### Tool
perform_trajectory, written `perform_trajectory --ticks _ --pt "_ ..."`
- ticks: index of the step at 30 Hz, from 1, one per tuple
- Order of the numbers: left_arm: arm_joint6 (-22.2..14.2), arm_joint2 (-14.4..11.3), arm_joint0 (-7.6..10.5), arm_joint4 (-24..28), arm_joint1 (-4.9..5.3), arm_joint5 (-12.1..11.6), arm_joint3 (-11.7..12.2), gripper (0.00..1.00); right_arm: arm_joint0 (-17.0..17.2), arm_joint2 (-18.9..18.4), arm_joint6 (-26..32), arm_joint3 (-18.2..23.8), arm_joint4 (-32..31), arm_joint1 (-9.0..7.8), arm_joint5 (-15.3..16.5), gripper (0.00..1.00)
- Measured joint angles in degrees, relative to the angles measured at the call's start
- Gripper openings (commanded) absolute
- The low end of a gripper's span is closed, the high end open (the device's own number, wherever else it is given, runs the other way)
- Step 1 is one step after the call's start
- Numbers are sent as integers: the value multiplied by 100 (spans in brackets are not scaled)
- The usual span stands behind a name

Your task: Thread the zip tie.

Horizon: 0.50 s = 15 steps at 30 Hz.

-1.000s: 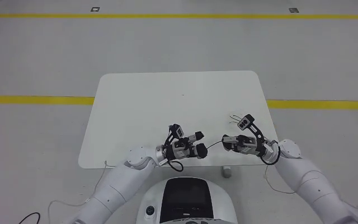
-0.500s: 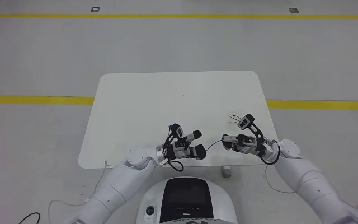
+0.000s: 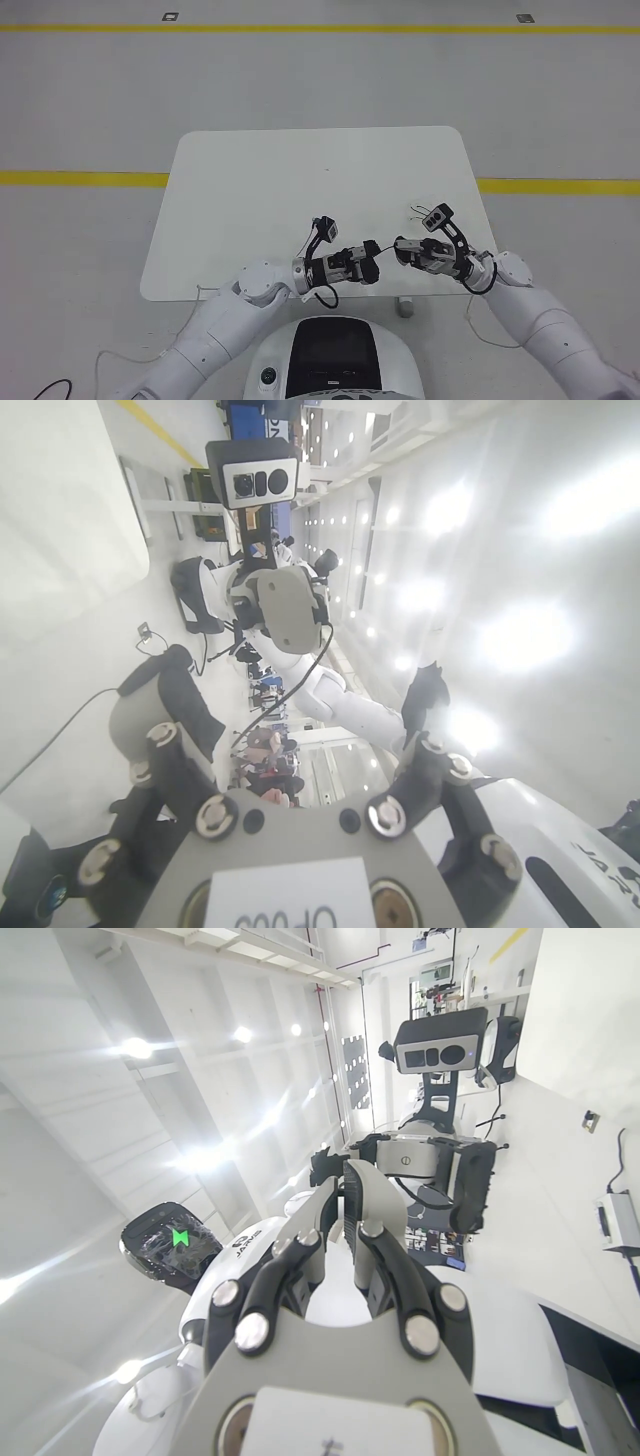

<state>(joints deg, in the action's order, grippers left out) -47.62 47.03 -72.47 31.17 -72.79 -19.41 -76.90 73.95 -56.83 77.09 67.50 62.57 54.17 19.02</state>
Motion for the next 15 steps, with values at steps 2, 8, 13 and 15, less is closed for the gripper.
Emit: perform_trajectory --ticks 2,8,13,15 --pt "67 -26 -9 -41 0 66 -37 100 22 -5 -84 64 -39 6 -14 0" --pt "236 -58 -27 -85 8 94 -75 100 140 -109 -196 263 -100 34 -50 0" --pt "266 -93 -8 -76 10 123 -70 100 176 -155 -141 295 -58 80 -79 0" --pt "266 -100 4 -60 12 128 -61 100 183 -171 -70 290 9 102 -102 0"
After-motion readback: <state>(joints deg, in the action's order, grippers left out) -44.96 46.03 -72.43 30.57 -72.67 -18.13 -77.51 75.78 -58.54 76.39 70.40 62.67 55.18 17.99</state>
